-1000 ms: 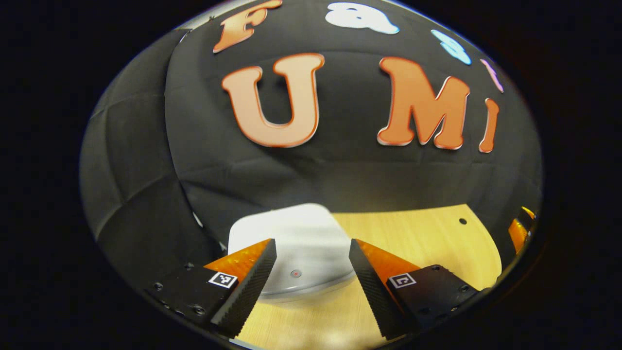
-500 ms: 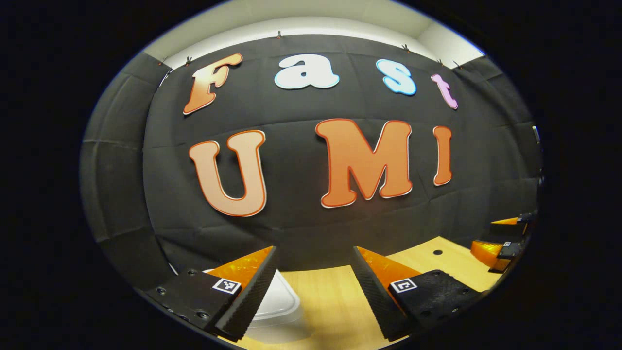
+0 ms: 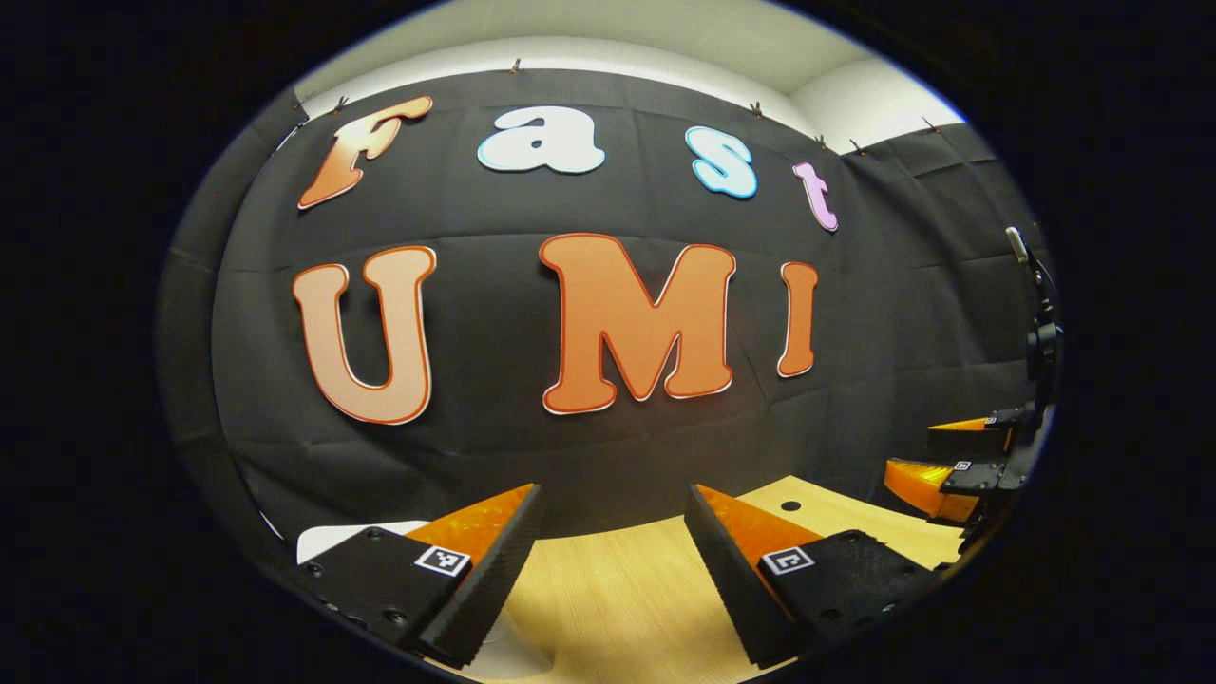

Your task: Press the lid of the desktop garbage bin to open it, pick up the crumpled paper on the desktop and throw it into the bin, then pick up the pop can on the desktop and drop it into the bin, and finally close the garbage bin lid.

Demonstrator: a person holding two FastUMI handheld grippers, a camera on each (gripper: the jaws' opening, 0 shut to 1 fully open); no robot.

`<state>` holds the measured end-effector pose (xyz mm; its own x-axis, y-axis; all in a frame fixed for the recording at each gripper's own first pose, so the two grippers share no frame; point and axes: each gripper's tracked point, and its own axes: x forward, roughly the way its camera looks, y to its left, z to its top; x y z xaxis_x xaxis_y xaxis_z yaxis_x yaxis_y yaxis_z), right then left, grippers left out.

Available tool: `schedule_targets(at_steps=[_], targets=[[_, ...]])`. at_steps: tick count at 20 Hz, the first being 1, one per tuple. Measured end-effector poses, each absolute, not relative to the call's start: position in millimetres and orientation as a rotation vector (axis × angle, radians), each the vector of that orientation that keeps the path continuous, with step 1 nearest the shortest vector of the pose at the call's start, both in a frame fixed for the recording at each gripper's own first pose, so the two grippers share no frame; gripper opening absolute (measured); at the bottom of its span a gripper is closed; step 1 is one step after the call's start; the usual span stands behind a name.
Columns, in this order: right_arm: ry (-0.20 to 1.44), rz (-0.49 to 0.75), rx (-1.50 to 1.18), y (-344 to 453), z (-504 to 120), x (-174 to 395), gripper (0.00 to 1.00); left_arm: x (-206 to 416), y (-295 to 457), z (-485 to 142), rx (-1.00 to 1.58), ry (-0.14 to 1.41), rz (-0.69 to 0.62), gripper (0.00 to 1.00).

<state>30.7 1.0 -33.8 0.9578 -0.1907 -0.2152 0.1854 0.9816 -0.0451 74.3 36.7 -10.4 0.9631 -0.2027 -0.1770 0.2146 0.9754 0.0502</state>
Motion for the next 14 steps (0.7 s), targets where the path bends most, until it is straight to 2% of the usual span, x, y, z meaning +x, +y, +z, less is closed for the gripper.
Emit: schedule_targets(at_steps=[6,9,10,11,14], targets=[[0.169,-0.171,-0.023,-4,-11,24,0.94,68,23,16,0.022,0.101,-0.152,0.95],[0.17,-0.143,-0.015,-8,-14,22,0.94,53,23,20,-0.01,0.071,-0.063,0.95],[0.173,-0.125,-0.013,-7,-15,19,0.94,46,22,19,-0.015,0.069,-0.034,0.99],[0.164,-0.114,-0.012,-10,-13,17,0.94,40,20,16,-0.021,0.07,-0.013,0.95],[0.141,-0.098,0.008,-16,-7,13,0.94,26,12,10,0.013,0.065,0.038,0.95]])
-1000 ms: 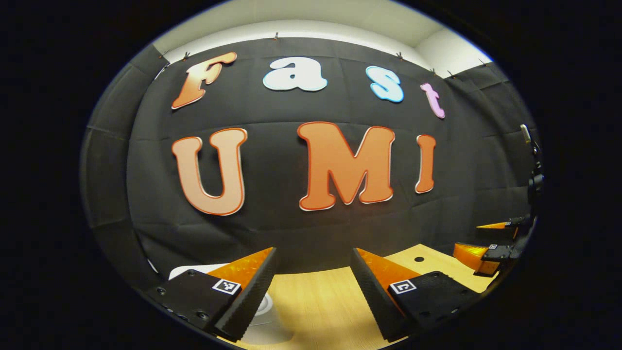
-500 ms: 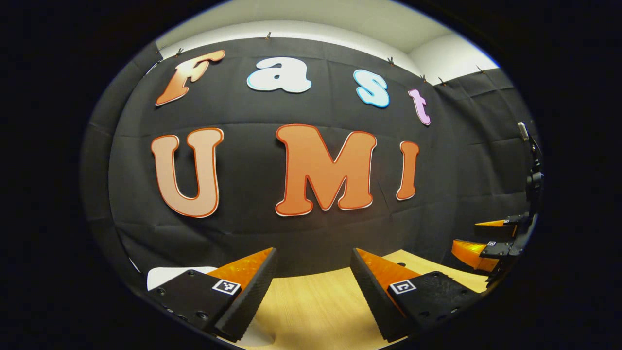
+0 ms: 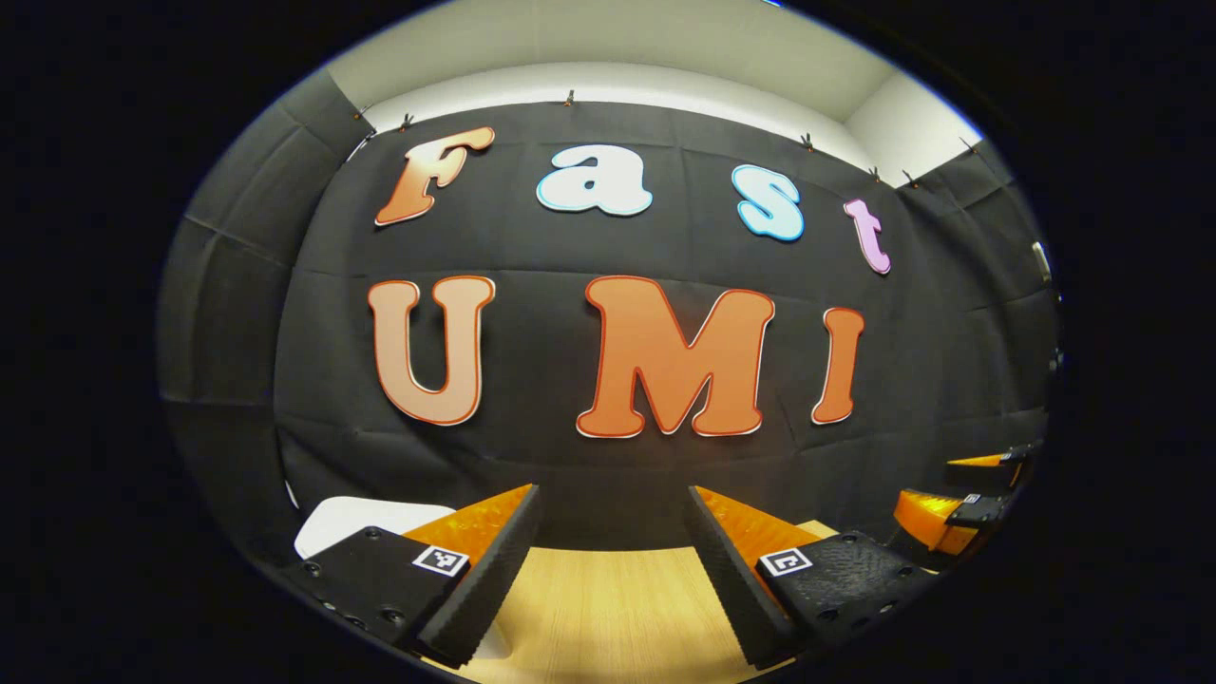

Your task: Press the lid of the desktop garbage bin to open it, pick up the crumpled paper on the desktop and throw it into the bin, then pick up the pop can on the desktop and drop it into the bin, and finally close the garbage bin lid.

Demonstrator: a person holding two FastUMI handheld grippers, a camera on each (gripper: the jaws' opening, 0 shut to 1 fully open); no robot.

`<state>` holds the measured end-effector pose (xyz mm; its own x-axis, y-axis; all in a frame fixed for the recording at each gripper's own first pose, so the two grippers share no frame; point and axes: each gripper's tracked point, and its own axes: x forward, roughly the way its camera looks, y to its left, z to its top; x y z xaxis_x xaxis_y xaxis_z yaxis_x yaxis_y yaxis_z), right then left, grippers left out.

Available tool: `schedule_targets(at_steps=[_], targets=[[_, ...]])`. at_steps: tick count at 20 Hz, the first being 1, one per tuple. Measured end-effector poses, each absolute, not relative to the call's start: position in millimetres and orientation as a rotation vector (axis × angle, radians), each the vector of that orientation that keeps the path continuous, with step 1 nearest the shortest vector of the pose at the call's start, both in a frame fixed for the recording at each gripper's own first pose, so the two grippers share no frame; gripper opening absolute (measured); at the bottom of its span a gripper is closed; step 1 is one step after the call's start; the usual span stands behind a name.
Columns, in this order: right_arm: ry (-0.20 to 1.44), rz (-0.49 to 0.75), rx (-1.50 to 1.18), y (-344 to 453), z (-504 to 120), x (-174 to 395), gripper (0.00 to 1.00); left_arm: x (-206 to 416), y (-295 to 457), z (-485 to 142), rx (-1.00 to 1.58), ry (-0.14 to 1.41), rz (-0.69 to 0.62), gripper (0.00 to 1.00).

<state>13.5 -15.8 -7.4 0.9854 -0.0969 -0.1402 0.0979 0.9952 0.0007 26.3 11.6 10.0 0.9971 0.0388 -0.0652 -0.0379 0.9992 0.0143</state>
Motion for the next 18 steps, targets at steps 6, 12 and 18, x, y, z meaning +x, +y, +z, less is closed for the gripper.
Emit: schedule_targets(at_steps=[6,12,18], targets=[[0.13,-0.078,0.031,-17,-15,12,0.94,10,1,-1,0.041,0.069,0.085,0.95],[0.133,-0.061,0.04,-14,-21,13,0.94,12,-4,-7,0.042,0.084,0.089,0.99],[0.135,-0.063,0.035,-14,-21,17,0.94,18,-3,-3,0.056,0.074,0.084,0.99]])
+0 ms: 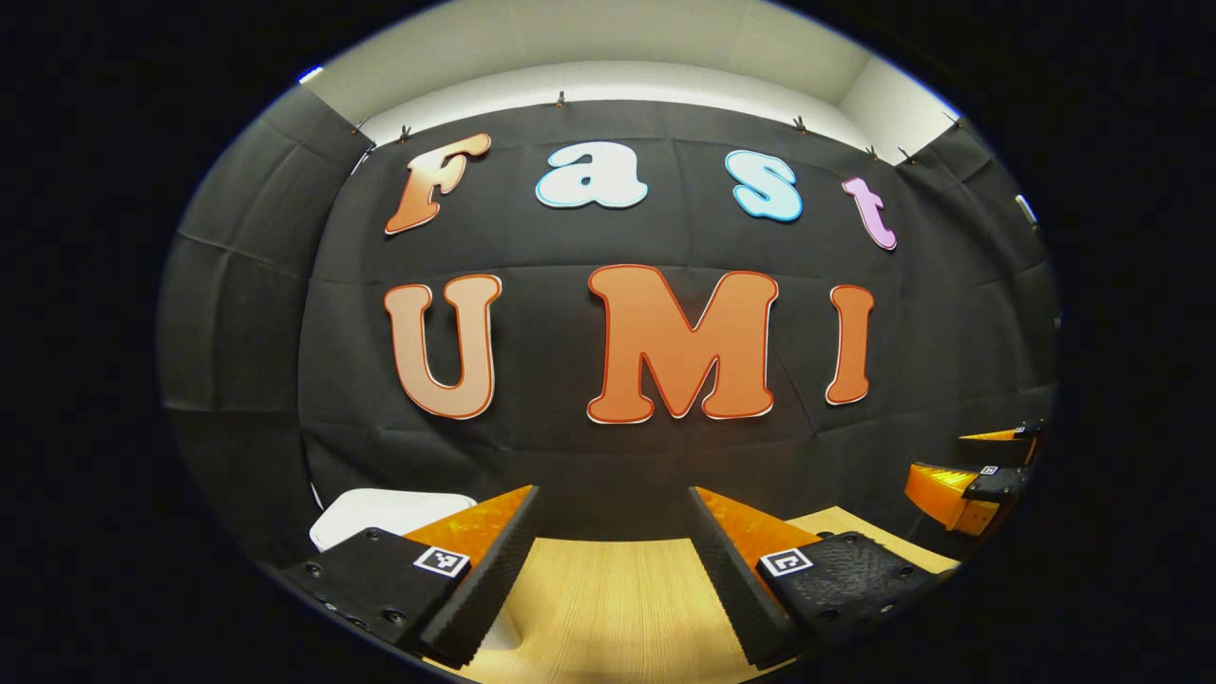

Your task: Press the lid of the desktop garbage bin to open it, pick up the crumpled paper on the desktop and throw it into the bin, then pick up the pop can on the desktop and drop it into the bin, and finally close the garbage bin lid.

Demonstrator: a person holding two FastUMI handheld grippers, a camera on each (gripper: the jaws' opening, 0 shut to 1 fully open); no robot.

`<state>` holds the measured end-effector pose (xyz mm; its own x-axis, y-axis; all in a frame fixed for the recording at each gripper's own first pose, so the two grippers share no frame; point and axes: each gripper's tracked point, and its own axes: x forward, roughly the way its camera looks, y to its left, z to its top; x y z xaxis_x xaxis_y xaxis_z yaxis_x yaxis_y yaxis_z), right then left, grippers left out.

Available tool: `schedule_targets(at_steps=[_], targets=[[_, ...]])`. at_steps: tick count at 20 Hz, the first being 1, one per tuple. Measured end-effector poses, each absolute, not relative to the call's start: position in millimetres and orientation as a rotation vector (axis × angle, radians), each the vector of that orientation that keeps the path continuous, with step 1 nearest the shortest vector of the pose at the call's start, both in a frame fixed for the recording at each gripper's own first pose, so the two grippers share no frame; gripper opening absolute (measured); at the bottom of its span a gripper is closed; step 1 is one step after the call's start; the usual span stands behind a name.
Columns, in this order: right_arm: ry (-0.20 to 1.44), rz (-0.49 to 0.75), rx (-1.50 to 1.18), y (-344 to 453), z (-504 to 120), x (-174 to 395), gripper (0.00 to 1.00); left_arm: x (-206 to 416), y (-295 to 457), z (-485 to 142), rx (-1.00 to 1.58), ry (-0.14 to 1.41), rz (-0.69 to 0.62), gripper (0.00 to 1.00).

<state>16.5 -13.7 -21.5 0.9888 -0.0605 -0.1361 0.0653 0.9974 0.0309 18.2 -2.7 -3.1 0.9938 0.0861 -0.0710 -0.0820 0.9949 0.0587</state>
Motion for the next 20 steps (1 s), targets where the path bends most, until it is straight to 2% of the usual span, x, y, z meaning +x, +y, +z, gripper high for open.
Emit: schedule_targets(at_steps=[1,14,15,16,18,19,20], targets=[[0.134,-0.066,0.035,-12.9,-21.4,16.3,0.94,18.9,-3.4,-3.1,0.058,0.072,0.08,0.95],[0.146,-0.061,0.031,-9.1,-19.8,15.8,0.94,21.3,-1.7,-8.6,0.059,0.092,0.054,0.95],[0.144,-0.059,0.028,-8.0,-20.2,15.2,0.94,21.7,-2.4,-8.7,0.061,0.092,0.056,0.99],[0.143,-0.058,0.025,-8.0,-19.9,15.5,0.94,21.2,-2.1,-8.4,0.06,0.091,0.055,0.95],[0.143,-0.055,0.025,-8.6,-19.9,14.8,0.94,21.2,-2.4,-8.2,0.059,0.093,0.056,0.95],[0.144,-0.055,0.026,-7.3,-19.4,14.9,0.94,20.2,-3.0,-9.6,0.06,0.098,0.055,0.99],[0.145,-0.055,0.027,-8.0,-20.5,14.9,0.94,19.6,-3.2,-9.6,0.059,0.099,0.056,0.95]])
